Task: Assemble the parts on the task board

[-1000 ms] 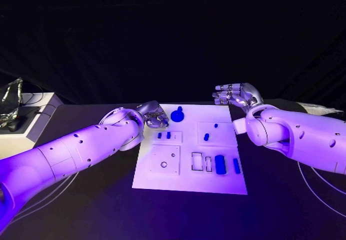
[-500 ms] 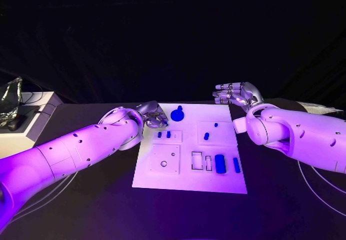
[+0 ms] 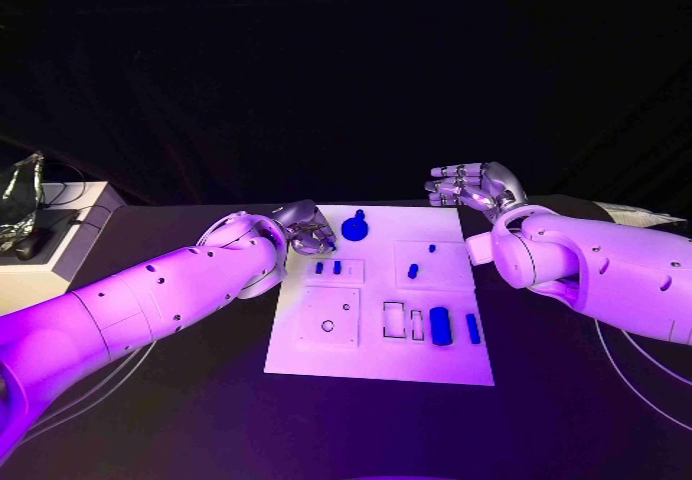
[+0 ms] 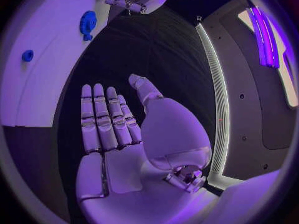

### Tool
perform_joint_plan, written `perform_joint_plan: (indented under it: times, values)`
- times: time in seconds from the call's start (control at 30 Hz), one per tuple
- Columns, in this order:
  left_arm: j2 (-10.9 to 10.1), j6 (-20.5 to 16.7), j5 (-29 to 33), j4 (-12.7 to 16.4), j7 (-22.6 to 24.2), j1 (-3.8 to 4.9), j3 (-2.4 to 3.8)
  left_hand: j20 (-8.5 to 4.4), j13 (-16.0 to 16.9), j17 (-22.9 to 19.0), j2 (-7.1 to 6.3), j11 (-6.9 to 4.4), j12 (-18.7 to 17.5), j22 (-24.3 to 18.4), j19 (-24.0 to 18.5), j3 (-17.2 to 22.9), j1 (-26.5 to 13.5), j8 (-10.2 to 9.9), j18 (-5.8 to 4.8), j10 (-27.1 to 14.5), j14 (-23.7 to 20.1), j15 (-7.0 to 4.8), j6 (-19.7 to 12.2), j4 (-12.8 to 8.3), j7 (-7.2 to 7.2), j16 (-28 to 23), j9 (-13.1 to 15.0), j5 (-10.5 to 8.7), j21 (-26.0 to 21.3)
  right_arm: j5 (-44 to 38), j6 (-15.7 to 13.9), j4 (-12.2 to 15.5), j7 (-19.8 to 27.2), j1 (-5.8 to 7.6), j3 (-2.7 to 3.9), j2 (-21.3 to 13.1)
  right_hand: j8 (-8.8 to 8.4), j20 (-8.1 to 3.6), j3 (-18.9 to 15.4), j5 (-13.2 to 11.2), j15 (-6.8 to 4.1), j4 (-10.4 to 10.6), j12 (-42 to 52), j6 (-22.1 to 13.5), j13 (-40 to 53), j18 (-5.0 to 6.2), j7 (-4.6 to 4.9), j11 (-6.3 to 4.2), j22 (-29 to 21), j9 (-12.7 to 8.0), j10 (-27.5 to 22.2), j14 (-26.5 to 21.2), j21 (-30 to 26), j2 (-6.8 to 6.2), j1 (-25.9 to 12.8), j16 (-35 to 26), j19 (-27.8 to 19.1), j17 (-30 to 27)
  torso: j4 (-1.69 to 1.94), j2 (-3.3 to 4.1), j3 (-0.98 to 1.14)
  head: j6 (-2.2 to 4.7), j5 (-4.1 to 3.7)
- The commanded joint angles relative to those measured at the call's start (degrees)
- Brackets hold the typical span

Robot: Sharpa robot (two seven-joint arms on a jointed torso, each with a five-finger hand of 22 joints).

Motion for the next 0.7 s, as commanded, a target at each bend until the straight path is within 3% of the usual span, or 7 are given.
perform_joint_plan:
  times: [0.03, 0.7]
  values:
    - [0.2, 0.7, 0.3, 0.0, 0.2, -0.09, -0.14, -0.07, 0.0, 0.1, 0.08, 0.09, 0.1, 0.7, -0.1, -0.3, 0.4, 0.3, 0.41, 0.0, 0.2, 0.13, 0.1, 0.1, 0.33, -0.2, 0.0, 0.19, -0.1, -0.3, 0.9, 0.1, 0.9, -0.01, 0.02, 0.0, -0.32, -0.14, 0.3, 0.3, 0.05, 0.1, -0.2, -0.1, -0.1, -0.45, 0.01, 0.06, 0.0, 0.0, -0.3, -0.3, 0.0, -0.10, -0.5, -0.2, -0.4, -0.1, 0.00, 0.00, 0.05, -0.02, -0.01]
    - [0.4, 0.6, 0.3, 0.2, 0.4, -0.18, -0.59, -0.13, 0.0, 0.5, -0.15, -0.10, 0.1, 0.7, 0.0, -0.9, 0.3, 0.3, 0.31, 0.3, 0.2, 0.03, 0.3, 0.0, 0.07, 0.2, 0.0, 0.14, 0.0, -0.3, 0.8, 0.2, 1.0, -0.07, 0.02, -0.1, -0.31, -0.16, 0.4, 0.3, 0.03, 0.1, -0.2, 0.0, -0.1, -0.45, 0.01, 0.05, 0.0, 0.0, -0.3, -0.3, 0.1, -0.08, -0.5, -0.2, -0.4, -0.1, -0.07, -0.01, 0.11, -0.29, -0.01]
